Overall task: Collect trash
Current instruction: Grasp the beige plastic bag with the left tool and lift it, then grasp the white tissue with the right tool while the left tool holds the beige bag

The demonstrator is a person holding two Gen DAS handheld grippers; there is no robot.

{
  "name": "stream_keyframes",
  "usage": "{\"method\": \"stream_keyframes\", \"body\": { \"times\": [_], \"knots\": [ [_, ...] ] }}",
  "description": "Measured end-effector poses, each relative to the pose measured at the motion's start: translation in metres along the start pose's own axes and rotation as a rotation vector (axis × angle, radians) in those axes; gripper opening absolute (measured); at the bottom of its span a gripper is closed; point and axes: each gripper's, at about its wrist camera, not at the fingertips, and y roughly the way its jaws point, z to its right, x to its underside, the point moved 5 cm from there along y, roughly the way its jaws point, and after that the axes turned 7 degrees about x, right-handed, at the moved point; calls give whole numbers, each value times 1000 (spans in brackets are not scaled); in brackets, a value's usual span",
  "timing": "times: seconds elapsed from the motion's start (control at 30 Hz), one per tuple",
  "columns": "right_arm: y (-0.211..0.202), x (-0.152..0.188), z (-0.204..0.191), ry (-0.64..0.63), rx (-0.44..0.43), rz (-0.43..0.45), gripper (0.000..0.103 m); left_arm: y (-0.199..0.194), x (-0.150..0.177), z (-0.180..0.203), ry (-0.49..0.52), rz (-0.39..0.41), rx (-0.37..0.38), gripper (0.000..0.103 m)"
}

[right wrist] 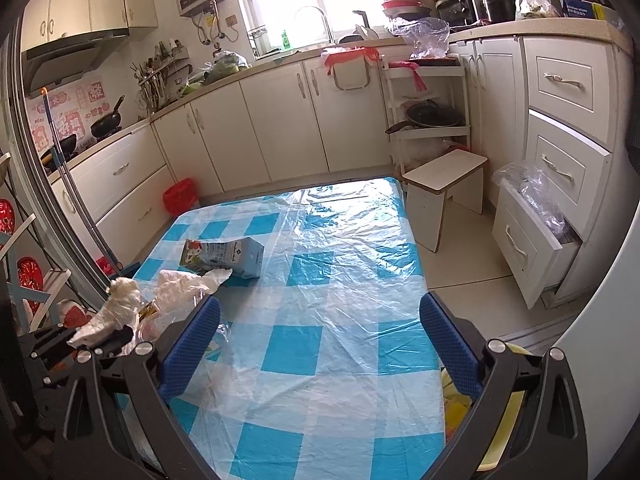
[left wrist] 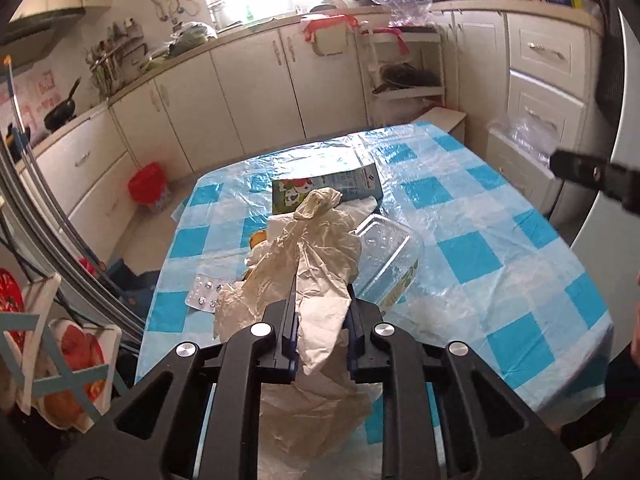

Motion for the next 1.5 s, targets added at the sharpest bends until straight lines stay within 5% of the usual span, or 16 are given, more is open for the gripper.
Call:
{"method": "stream_keyframes", "body": {
  "times": [0.23,0.8,1.23,1.5],
  "knots": [
    [1,1,-6,-15,-8,-6,96,-31,-13,-48,-163,60,48,14],
    [3,12,-70,-179,-74,-3,96,-67,5,-114,-309,150,40,14],
    [-8,49,-213,-698,-153,129,96,-90,23,-163,-422,213,48,14],
    [36,91,-260,-1033,-49,112,96,-116,38,-204,-524,286,42,14]
  ]
}}
